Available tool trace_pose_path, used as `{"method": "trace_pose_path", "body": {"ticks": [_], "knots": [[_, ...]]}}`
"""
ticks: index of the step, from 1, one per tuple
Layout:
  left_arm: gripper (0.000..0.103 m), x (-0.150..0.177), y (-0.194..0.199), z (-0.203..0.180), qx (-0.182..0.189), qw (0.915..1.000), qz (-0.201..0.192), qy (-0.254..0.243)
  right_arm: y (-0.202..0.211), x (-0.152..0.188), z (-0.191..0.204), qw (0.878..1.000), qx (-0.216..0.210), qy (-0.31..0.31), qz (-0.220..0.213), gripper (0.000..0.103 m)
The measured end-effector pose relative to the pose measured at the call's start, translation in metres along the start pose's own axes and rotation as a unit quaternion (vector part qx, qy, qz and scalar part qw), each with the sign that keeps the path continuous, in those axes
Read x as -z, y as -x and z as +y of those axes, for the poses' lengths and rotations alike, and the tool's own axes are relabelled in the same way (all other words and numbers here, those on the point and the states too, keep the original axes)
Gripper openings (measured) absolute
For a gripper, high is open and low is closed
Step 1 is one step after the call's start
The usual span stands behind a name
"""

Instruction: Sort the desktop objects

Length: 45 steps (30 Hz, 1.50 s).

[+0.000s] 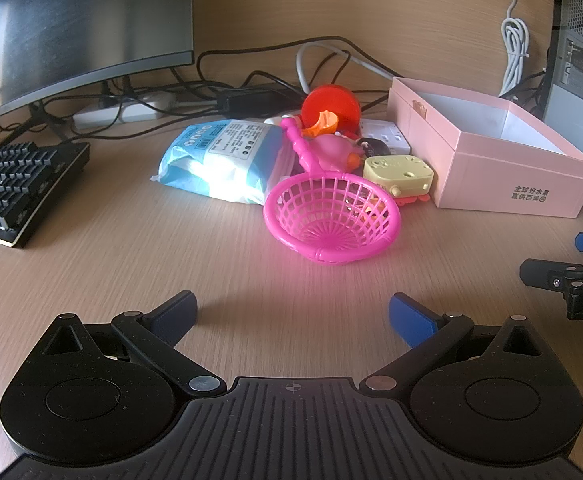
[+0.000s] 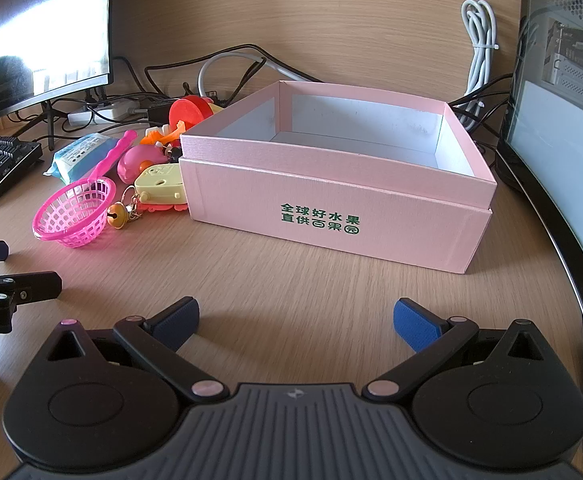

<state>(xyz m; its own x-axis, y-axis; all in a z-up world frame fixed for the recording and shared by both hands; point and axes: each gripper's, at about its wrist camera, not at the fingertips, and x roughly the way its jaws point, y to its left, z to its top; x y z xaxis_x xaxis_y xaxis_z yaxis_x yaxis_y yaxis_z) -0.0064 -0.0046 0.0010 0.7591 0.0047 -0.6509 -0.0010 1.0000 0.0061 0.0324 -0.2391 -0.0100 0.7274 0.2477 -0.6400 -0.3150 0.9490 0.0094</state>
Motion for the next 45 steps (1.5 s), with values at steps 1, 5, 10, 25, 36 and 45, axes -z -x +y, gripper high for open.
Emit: {"method": "trace_pose_path", "body": {"ticks": [1,5,10,25,36,45], "knots": [[0.103,0.0001,0.0001,-0.0001,0.000,1.0000,0.000,0.000,0.0000,0.0000,0.0000,1.000,0.000,0.000,0.000,0.103],[0.103,0.0003,0.0005,-0.0004,0.000,1.0000,0.000,0.000,0.0000,0.0000,0.0000,1.000,0.000,0.000,0.000,0.103],[0.103,0.0006,0.0009,-0.0008,0.000,1.0000,0.000,0.000,-0.0001,0.0000,0.0001,1.000,0.000,0.000,0.000,0.103],[0.103,0.0014,0.0023,-0.0019,0.000,1.0000,0.000,0.000,-0.0001,-0.0003,0.0001,1.000,-0.001,0.001,0.000,0.103],[0.103,0.0021,0.0033,-0.0028,0.000,1.0000,0.000,0.000,0.0007,-0.0005,-0.0001,1.000,-0.001,0.001,0.000,0.103],[0.103,0.0026,0.0042,-0.0034,0.000,1.0000,0.000,0.000,0.0006,-0.0014,-0.0004,1.000,-0.004,0.003,0.004,0.103]]}}
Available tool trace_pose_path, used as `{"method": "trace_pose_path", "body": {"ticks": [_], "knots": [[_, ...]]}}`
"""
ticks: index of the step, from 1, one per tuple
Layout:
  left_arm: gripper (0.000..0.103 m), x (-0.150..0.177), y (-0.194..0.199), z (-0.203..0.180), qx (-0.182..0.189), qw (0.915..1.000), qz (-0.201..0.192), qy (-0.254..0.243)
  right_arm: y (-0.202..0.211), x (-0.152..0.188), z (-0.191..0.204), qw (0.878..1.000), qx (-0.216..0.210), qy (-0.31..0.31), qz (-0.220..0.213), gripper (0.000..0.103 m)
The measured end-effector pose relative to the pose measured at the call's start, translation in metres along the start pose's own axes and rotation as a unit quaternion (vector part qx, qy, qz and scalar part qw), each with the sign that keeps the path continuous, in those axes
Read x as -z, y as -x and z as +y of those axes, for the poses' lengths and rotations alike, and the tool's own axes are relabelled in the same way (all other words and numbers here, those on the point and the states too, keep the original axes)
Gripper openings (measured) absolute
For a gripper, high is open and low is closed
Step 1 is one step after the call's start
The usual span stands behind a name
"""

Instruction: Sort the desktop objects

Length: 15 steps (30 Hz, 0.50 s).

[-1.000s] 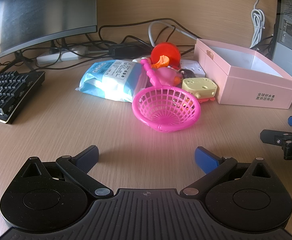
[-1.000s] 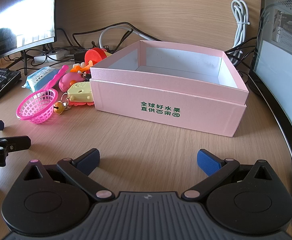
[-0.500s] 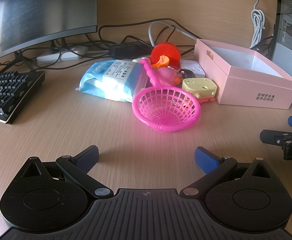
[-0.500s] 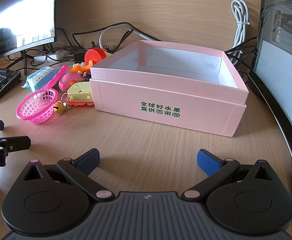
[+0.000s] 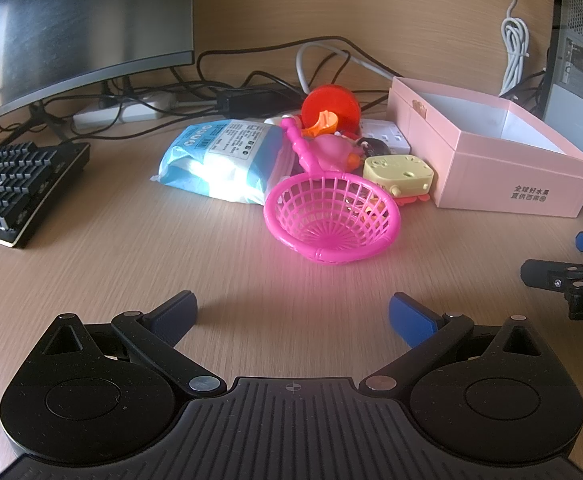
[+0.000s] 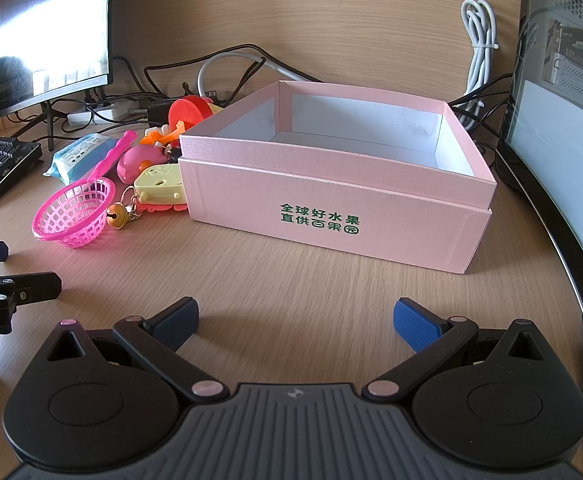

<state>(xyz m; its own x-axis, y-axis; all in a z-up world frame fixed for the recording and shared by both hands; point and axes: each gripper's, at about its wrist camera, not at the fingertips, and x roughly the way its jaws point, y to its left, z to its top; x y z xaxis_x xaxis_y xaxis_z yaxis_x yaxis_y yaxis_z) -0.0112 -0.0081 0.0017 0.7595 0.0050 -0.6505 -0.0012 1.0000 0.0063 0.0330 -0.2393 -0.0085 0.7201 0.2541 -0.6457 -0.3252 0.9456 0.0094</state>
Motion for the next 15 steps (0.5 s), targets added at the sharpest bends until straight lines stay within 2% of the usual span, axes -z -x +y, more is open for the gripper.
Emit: {"method": "trace_pose_path", "body": {"ticks": [4,15], "knots": [[0.103,0.0002,0.0004,-0.0004,0.000,1.0000,0.000,0.000,0.0010,-0.0021,-0.0018,1.000,-0.010,0.008,0.013,0.103],[0.103,0.0008,0.0014,-0.0012,0.000,1.0000,0.000,0.000,0.0036,-0.0015,0.0009,1.000,0.001,-0.001,0.031,0.103]]}}
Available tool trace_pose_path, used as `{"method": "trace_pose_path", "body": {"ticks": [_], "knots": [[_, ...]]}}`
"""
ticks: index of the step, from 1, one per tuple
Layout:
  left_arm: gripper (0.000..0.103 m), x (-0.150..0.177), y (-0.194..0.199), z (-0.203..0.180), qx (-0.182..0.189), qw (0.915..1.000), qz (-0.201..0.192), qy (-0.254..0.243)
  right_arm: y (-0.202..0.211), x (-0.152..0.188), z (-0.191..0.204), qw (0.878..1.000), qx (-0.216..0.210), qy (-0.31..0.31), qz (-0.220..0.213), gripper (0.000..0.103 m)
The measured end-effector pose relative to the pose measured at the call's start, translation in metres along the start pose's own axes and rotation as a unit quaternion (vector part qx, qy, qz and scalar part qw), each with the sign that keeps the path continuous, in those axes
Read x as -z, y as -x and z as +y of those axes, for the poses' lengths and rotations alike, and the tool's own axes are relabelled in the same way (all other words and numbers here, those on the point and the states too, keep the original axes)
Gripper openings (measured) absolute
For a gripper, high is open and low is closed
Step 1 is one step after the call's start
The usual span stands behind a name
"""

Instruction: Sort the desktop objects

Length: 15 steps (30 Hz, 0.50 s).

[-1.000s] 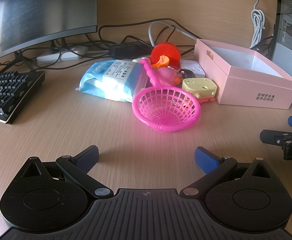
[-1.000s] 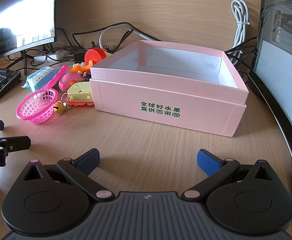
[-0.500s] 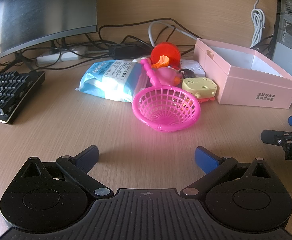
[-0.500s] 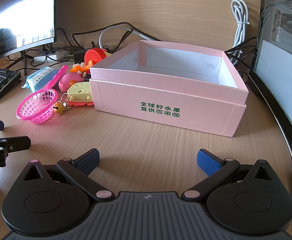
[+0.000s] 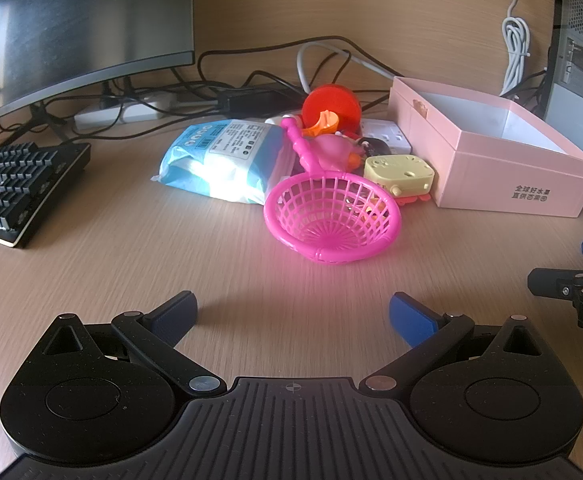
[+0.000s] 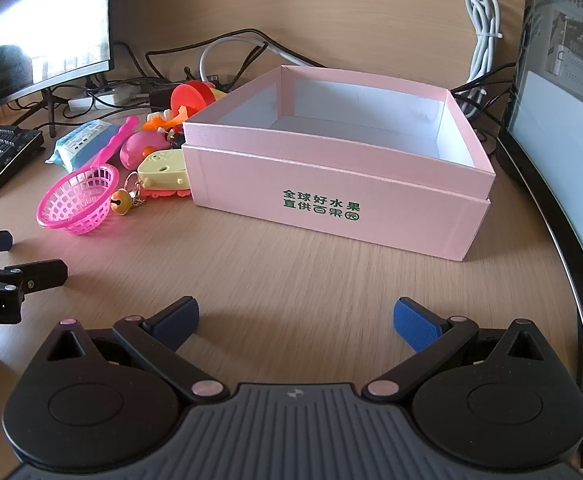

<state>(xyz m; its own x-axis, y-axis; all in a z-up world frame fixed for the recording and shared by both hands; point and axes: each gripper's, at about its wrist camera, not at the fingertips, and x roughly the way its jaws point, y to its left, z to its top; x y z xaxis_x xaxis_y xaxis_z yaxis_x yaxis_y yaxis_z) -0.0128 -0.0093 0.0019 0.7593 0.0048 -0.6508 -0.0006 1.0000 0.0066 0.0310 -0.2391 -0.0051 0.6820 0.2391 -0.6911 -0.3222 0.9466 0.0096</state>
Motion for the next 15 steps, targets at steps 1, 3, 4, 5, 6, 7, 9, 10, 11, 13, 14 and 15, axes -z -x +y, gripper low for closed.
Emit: {"method": "trace_pose_path", "body": {"ticks": [1,3,4,5,6,7,9,10,11,13,14,15], "knots": [[0.103,0.000,0.000,0.000,0.000,1.0000,0.000,0.000,0.000,0.000,0.000,1.000,0.001,-0.001,0.002,0.103],[0.103,0.000,0.000,0.000,0.000,1.0000,0.000,0.000,0.000,-0.001,0.001,1.000,0.005,-0.005,0.006,0.103],[0.103,0.000,0.000,0.000,0.001,1.0000,0.002,-0.001,0.000,-0.002,0.002,1.000,0.007,-0.006,0.009,0.103],[0.103,-0.001,0.000,0.000,0.003,1.0000,0.005,-0.004,-0.001,-0.003,0.002,1.000,0.008,-0.007,0.015,0.103],[0.103,-0.003,0.000,0.000,0.005,0.9999,0.007,-0.011,-0.001,-0.006,0.002,1.000,0.009,-0.010,0.021,0.103],[0.103,-0.006,0.002,-0.001,0.007,0.9998,0.000,-0.019,-0.002,-0.008,0.004,0.999,0.011,-0.013,0.029,0.103],[0.103,-0.016,0.004,0.002,0.009,0.9993,-0.014,-0.034,-0.001,-0.013,0.009,0.999,0.003,-0.014,0.041,0.103],[0.103,-0.024,0.006,0.003,0.022,0.9989,-0.019,-0.037,0.001,-0.014,0.013,0.999,0.001,-0.016,0.039,0.103],[0.103,-0.034,0.005,0.000,0.039,0.9982,-0.023,-0.039,0.008,-0.018,0.020,1.000,0.003,-0.015,0.024,0.103],[0.103,-0.051,-0.005,-0.002,0.050,0.9975,-0.018,-0.047,0.017,-0.027,0.036,1.000,0.005,0.012,0.003,0.103],[0.103,-0.059,-0.012,-0.005,0.048,0.9975,-0.007,-0.052,0.021,-0.032,0.045,0.999,0.011,0.032,-0.008,0.103],[0.103,-0.066,-0.021,-0.007,0.049,0.9972,0.012,-0.054,0.024,-0.037,0.051,0.999,0.017,0.046,-0.016,0.103]]}}
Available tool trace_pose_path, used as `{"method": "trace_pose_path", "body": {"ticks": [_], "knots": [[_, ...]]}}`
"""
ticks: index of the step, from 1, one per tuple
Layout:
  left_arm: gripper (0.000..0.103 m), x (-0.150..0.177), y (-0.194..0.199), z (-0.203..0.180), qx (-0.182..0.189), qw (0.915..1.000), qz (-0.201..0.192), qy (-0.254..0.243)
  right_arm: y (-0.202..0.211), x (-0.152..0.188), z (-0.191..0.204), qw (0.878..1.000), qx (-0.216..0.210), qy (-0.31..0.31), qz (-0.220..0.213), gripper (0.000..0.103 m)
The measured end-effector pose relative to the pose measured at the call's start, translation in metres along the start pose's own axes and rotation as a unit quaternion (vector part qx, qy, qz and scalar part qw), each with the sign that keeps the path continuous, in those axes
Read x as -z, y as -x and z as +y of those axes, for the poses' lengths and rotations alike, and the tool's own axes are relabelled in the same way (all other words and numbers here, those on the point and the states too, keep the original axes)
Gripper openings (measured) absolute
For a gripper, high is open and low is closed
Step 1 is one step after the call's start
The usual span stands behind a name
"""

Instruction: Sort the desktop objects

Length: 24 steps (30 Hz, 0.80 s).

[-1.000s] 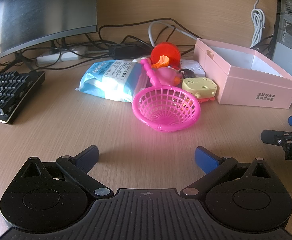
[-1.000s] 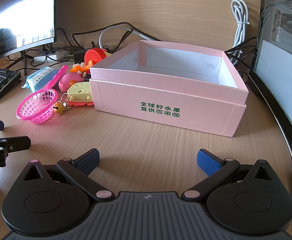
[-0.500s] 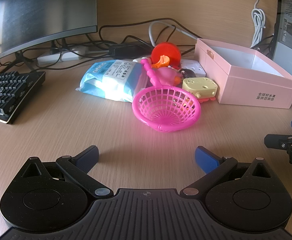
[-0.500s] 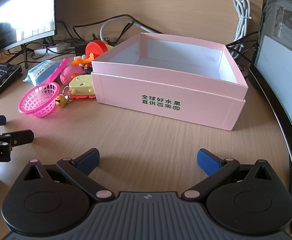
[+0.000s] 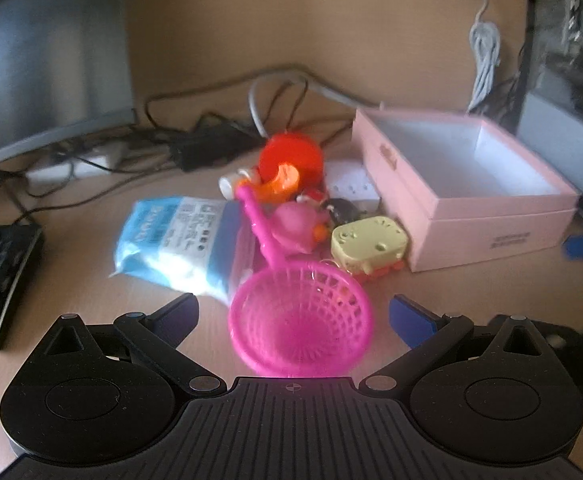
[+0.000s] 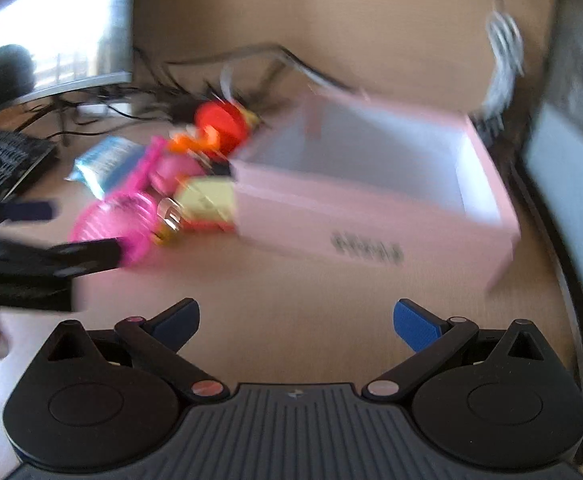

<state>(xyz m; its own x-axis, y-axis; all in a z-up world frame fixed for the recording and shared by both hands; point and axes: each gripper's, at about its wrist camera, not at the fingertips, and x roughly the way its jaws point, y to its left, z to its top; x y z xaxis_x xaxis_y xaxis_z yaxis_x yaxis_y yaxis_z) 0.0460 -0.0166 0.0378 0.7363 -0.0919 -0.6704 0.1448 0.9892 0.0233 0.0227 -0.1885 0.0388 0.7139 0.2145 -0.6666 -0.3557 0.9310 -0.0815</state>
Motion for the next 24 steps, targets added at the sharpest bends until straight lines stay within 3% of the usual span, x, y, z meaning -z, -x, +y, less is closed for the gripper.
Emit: {"method": "trace_pose_path", "body": {"ticks": [2,6,10,11,12,14,16,19,21,22,24], "knots": [[0.103,-0.007,-0.014,0.003,0.020,0.9991,0.039,0.002,0.004,-0.012,0.009,1.000,0.008,0.017,-0.001,0.103],[0.099,-0.010,-0.013,0.014,0.026,0.9987,0.038,0.022,0.015,-0.023,0.019,0.999,0.023,0.047,-0.013,0.103],[0.065,-0.011,-0.010,0.021,0.033,0.9975,0.052,0.036,0.025,-0.022,0.017,0.996,0.033,0.075,-0.031,0.103],[0.052,-0.010,-0.009,0.021,0.027,0.9977,0.053,0.033,0.026,-0.020,0.016,0.996,0.033,0.079,-0.037,0.103],[0.049,-0.010,-0.009,0.021,0.017,0.9976,0.058,0.034,0.027,-0.019,0.015,0.995,0.036,0.086,-0.047,0.103],[0.049,-0.003,-0.001,0.026,-0.002,0.9956,0.076,0.055,0.031,-0.022,0.012,0.992,0.047,0.094,-0.070,0.102],[0.049,0.005,0.010,0.028,-0.008,0.9959,0.076,0.048,0.035,-0.030,0.011,0.990,0.021,0.098,-0.097,0.102],[0.050,0.019,0.025,0.037,-0.071,0.9942,0.078,0.023,0.027,-0.050,0.024,0.987,-0.014,0.112,-0.117,0.098],[0.050,0.022,0.031,0.052,-0.095,0.9913,0.081,0.041,0.015,-0.063,0.038,0.985,-0.042,0.121,-0.112,0.091],[0.051,0.023,0.036,0.062,-0.106,0.9896,0.079,0.057,0.007,-0.068,0.048,0.984,-0.051,0.134,-0.108,0.083],[0.062,0.023,0.046,0.078,-0.113,0.9863,0.078,0.091,-0.014,-0.073,0.071,0.981,-0.043,0.166,-0.094,0.062]]}}
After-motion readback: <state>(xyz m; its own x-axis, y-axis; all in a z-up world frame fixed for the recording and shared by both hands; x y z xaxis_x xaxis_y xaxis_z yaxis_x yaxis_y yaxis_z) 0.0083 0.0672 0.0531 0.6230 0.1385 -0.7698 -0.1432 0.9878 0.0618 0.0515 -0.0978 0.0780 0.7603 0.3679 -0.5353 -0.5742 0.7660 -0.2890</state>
